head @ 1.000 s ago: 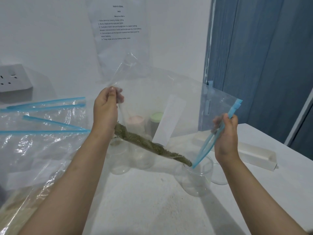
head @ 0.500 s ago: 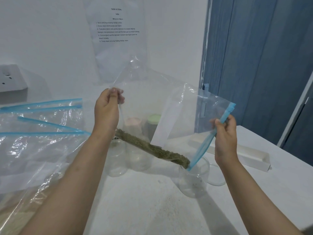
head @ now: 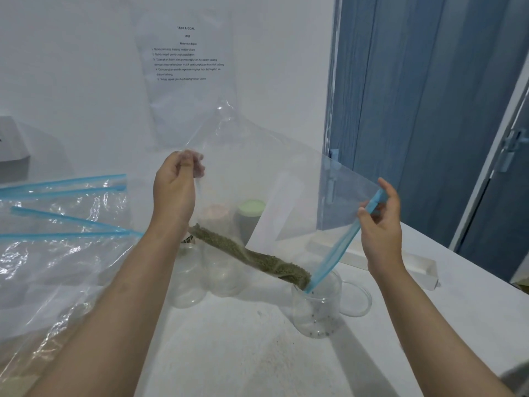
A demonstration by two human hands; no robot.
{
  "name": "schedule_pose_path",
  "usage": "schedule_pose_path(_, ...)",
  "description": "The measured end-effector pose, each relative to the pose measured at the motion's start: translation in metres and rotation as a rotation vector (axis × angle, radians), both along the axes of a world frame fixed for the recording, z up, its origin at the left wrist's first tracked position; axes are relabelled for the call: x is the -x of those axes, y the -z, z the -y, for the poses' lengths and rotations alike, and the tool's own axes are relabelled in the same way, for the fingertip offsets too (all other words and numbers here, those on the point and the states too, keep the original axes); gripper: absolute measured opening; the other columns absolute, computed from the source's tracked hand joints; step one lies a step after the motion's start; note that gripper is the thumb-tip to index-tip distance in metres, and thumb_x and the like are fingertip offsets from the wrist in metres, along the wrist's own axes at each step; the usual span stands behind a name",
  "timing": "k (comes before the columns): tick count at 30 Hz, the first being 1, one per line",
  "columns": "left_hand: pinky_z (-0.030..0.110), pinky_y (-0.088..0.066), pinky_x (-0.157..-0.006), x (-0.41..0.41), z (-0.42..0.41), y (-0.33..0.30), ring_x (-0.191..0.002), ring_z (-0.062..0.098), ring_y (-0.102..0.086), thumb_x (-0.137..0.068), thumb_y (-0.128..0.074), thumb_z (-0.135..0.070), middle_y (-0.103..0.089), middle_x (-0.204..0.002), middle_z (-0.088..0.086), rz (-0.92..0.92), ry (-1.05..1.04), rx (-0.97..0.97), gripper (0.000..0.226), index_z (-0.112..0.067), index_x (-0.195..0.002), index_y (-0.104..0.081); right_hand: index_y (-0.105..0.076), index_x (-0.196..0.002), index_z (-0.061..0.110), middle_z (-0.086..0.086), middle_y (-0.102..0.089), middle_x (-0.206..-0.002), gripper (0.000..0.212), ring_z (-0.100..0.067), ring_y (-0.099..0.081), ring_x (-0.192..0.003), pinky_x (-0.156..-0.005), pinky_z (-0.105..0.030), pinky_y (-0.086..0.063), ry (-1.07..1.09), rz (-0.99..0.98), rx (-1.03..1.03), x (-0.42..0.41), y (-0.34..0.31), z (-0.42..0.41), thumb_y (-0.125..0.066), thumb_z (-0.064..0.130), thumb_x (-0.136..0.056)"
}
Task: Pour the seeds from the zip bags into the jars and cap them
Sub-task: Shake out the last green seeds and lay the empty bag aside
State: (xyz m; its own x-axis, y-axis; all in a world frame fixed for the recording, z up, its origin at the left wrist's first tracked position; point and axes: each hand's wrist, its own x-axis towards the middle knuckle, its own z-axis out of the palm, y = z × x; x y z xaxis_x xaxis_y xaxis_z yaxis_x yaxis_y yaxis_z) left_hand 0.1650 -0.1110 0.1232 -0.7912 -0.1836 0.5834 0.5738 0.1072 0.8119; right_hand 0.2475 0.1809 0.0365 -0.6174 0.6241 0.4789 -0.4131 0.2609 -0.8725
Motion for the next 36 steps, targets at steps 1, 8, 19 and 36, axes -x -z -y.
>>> schedule_pose_path(1, 0.023, -0.045, -0.083, -0.0003, -0.0003, -0.0003, -0.076, -0.001, -0.060, -0.107, -0.040, -0.027, -0.061, -0.081, -0.007, 0.000, 0.002, 0.002, 0.030, -0.030, -0.086, -0.061, -0.040, -0.138, 0.046, 0.009, -0.058, -0.103, 0.053, -0.008, -0.055, -0.089, -0.083, -0.019, -0.047, 0.004, 0.003, -0.017, 0.0000, -0.0005, -0.0019, -0.051, 0.010, -0.101)
schedule_pose_path(8, 0.027, -0.045, -0.087, -0.0035, -0.0017, -0.0010, -0.078, 0.001, -0.060, -0.107, -0.039, -0.030, -0.061, -0.081, -0.008, -0.001, 0.007, 0.003, 0.031, -0.030, -0.087, -0.061, -0.043, -0.132, 0.041, 0.010, -0.059, -0.101, 0.046, 0.003, -0.053, -0.080, -0.078, -0.015, -0.046, 0.016, 0.023, -0.059, 0.0000, -0.0035, -0.0082, -0.052, 0.009, -0.100)
schedule_pose_path(19, 0.029, -0.045, -0.086, -0.0015, 0.0000, 0.0005, -0.076, -0.001, -0.060, -0.107, -0.040, -0.031, -0.061, -0.080, -0.008, -0.004, 0.010, 0.002, 0.030, -0.032, -0.086, -0.061, -0.043, -0.134, 0.037, 0.012, -0.057, -0.099, 0.043, 0.000, -0.054, -0.082, -0.070, -0.007, -0.046, 0.030, 0.032, -0.101, 0.0031, -0.0045, -0.0068, -0.049, 0.009, -0.101)
schedule_pose_path(36, 0.018, -0.043, -0.078, -0.0012, 0.0021, -0.0041, -0.076, -0.001, -0.059, -0.107, -0.041, -0.025, -0.061, -0.080, -0.009, -0.001, 0.021, 0.000, 0.031, -0.030, -0.086, -0.062, -0.043, -0.134, 0.034, 0.010, -0.058, -0.099, 0.044, 0.008, -0.054, -0.075, -0.069, -0.006, -0.044, 0.051, 0.036, -0.086, 0.0061, -0.0057, -0.0073, -0.049, 0.006, -0.101)
